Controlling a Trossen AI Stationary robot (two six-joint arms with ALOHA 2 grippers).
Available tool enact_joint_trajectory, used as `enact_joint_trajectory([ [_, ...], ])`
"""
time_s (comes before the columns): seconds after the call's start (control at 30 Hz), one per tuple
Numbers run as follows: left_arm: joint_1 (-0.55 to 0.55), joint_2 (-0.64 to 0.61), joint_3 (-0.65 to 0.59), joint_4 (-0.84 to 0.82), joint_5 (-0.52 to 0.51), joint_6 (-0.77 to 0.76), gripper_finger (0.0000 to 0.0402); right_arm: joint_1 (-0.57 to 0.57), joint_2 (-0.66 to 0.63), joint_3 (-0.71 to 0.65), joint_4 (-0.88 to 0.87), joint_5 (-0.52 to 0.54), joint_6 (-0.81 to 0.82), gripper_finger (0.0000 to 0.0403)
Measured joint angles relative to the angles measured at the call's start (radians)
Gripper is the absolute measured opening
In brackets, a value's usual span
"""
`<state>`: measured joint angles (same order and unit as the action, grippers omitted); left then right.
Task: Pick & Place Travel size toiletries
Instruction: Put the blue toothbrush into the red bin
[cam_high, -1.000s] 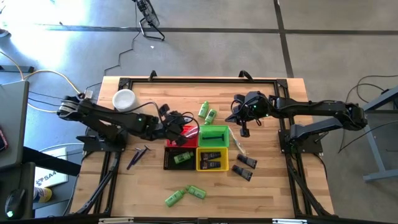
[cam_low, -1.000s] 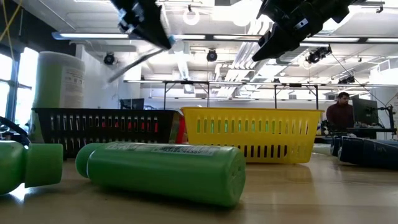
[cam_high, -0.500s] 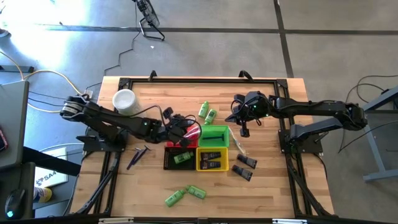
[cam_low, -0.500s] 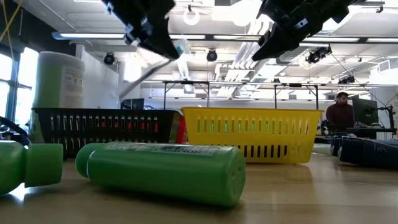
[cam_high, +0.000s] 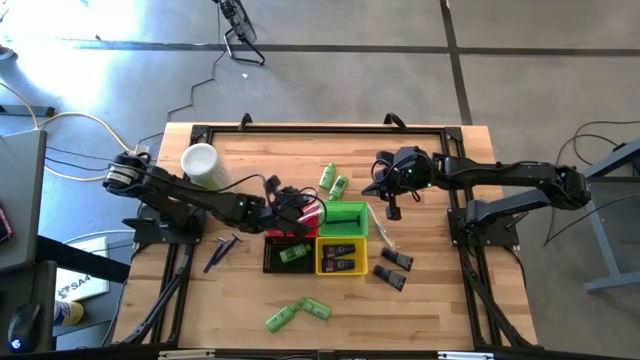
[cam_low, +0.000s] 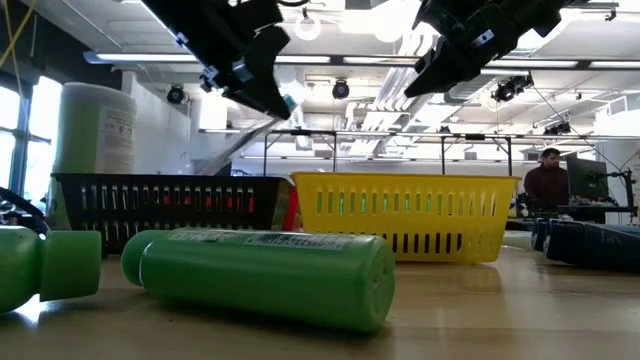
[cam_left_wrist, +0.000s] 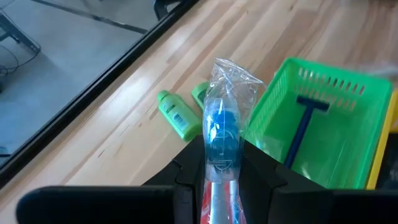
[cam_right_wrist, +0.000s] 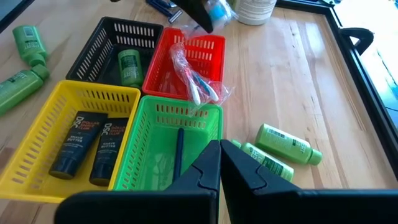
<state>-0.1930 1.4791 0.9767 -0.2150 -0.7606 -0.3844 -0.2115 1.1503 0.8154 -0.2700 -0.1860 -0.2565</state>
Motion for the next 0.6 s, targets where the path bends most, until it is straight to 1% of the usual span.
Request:
enact_joint_trajectory([
  [0.13,0.021,0.018,0.000,0.002,0.019,-0.008,0.0065,0.000,0.000,0.000,0.004,0.000,0.000,0.0002],
  [0.2,0.037,0.042,0.004,0.034,0.027,-0.012,0.0065,0.000,0.000,0.000,0.005,0.000,0.000,0.0002],
  [0.27,0.045,0.052,-0.002,0.018,0.043,-0.012,0.0065,0.000,0.000,0.000,0.005,0.000,0.000,0.0002],
  [0.33,0.057,0.083,0.004,0.061,0.059,-0.013,0.0065,0.000,0.000,0.000,0.004,0.000,0.000,0.0002],
  [0.4,0.064,0.101,0.000,0.045,0.074,-0.013,0.0065,0.000,0.000,0.000,-0.002,0.000,-0.001,0.0002],
  [0.6,0.076,0.168,0.002,0.091,0.110,-0.014,0.0065,0.000,0.002,0.000,-0.004,0.000,-0.003,0.0002],
])
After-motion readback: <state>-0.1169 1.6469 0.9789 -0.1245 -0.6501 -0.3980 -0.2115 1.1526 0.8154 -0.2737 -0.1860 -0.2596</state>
